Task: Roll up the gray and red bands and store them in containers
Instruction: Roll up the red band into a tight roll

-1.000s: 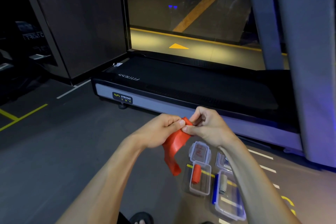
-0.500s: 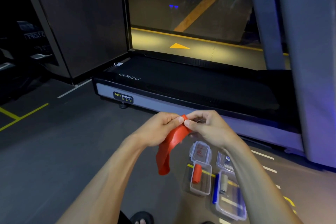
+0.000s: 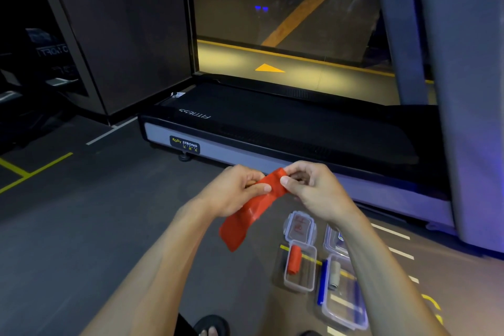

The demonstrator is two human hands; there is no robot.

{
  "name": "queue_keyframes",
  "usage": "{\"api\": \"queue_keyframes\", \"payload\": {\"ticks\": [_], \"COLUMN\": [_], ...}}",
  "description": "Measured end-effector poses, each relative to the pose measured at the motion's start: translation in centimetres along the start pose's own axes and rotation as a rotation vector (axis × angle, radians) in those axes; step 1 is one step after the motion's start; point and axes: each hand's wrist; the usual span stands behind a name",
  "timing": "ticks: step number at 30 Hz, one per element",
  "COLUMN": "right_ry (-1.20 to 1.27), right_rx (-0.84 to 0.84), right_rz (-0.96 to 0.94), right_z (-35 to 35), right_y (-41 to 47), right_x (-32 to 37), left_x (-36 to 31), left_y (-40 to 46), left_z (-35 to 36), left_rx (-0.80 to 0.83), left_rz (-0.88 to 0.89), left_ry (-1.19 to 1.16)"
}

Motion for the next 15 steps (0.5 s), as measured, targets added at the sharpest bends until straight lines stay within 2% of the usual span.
{"api": "queue_keyframes", "payload": {"ticks": [7,15], "right_ry": [0.061,0.102], "right_rx": [-0.074,-0.044], "right_rz": [0.033,0.048], "right_z": [0.22,0.19], "right_y": [0.17,0.4], "right_x": [-0.11,-0.38], "left_x": [-0.55,-0.92], "left_y": [0.15,0.1], "left_z": [0.15,0.4], "left_rx": [-0.013,-0.007], "left_rz": [0.045,0.094], "left_ry": [0.103,0.154]}}
Point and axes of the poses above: each hand's wrist, its own y-axis towards the middle knuckle, its own z-axis out of the palm, x = y × z, and after that the axes turned 9 degrees about -y, right-handed
